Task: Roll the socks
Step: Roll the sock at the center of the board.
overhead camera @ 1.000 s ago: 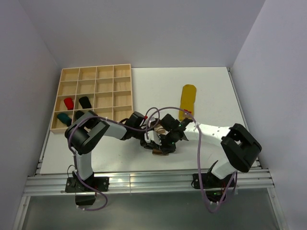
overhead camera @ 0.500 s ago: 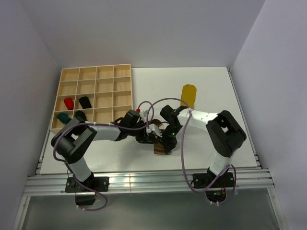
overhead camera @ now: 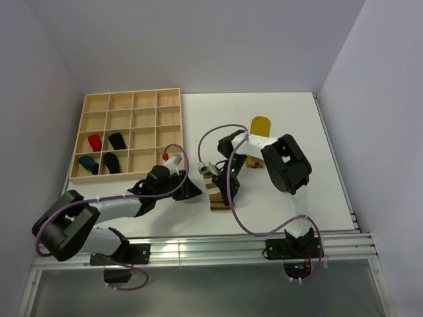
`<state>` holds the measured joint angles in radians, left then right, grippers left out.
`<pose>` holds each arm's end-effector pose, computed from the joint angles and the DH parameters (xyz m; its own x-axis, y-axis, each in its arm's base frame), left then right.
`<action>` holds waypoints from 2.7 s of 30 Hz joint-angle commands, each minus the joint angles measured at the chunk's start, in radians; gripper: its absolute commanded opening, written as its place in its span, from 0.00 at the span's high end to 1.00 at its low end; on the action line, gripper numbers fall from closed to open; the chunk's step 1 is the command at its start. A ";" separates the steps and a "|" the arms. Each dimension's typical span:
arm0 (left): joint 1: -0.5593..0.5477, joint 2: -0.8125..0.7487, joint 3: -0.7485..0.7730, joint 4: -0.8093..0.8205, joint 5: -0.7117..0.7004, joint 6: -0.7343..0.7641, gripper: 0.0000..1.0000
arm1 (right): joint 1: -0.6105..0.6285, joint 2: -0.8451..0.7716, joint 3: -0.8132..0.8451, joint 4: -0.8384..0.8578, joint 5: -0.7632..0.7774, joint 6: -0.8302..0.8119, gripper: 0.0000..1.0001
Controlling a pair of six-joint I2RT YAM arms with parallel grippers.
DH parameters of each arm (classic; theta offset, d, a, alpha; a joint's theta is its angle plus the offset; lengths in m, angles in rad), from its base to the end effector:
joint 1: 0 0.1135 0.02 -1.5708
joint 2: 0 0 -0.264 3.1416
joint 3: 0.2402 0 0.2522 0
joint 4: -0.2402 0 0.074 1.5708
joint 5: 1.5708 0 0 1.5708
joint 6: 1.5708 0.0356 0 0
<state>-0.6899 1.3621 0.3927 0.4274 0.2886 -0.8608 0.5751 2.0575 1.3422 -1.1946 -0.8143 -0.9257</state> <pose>0.1833 -0.1644 0.1480 -0.8647 -0.2290 -0.4471 0.2186 0.6298 -0.7454 0.2670 0.2039 0.1387 -0.3397 -0.8738 -0.3480 -0.7347 0.0156 0.6782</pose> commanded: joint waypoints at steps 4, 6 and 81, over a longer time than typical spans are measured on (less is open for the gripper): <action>-0.077 -0.146 -0.029 0.131 -0.094 0.166 0.60 | -0.011 0.095 0.107 -0.071 -0.007 0.076 0.76; -0.106 -0.124 0.020 0.108 -0.083 0.235 0.59 | -0.011 0.110 0.118 -0.054 0.006 0.109 0.76; -0.154 0.542 0.040 0.439 0.219 0.022 1.00 | -0.339 -0.181 0.006 0.289 0.050 0.439 0.46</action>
<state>-0.8570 1.8397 0.4858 0.9768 0.4511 -0.8085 0.2829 1.9621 1.3708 -0.9874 -0.7502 -0.5083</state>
